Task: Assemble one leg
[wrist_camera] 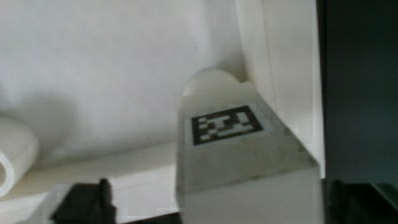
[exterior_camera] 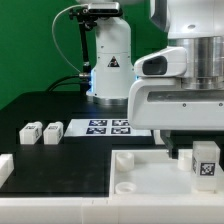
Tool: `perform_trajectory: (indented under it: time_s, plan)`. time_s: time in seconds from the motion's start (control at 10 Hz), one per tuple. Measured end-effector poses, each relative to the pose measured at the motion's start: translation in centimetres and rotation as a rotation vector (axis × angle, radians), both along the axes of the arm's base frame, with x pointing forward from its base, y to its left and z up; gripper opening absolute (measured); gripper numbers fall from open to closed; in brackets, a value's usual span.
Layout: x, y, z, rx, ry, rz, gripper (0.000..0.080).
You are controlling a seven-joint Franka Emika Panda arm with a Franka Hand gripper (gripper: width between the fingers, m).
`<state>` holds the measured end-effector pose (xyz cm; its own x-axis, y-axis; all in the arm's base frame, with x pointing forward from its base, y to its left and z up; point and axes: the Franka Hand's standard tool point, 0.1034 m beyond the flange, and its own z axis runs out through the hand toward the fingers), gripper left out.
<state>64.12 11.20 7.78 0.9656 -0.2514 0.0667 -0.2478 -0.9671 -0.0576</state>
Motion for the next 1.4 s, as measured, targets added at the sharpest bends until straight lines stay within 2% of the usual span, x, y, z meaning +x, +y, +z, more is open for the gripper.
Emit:
perform_trajectory:
  time_s: [0.1, 0.2, 0.3, 0.5, 0.7, 0.9, 1.2, 1.3, 1.4]
  plan:
    - [-0.02, 0.06, -0.02, 0.01, 0.005, -0.113, 0.0463]
    - [-0.02, 0.1, -0.02, 0.019, 0.009, -0.211, 0.0324]
    - [-0.03, 0.1, -0.04, 0.022, 0.011, -0.256, 0.0291]
    - [-0.13, 0.06, -0.09, 0.045, 0.027, -0.517, 0.0291]
    - [-0.13, 0.03, -0.01, 0.058, 0.064, -0.97, 0.0291]
    - [-0.22, -0.14, -0.25, 0.096, 0.104, -1.4, 0.0291]
    - [-0.33, 0.06, -0.2, 0.079, 0.085, -1.432, 0.0294]
    - [-0.34, 0.11, -0.21, 0.076, 0.084, -1.37, 0.0375]
    - [-0.27, 0.67, -0.32, 0.068, 0.058, -1.143, 0.0511]
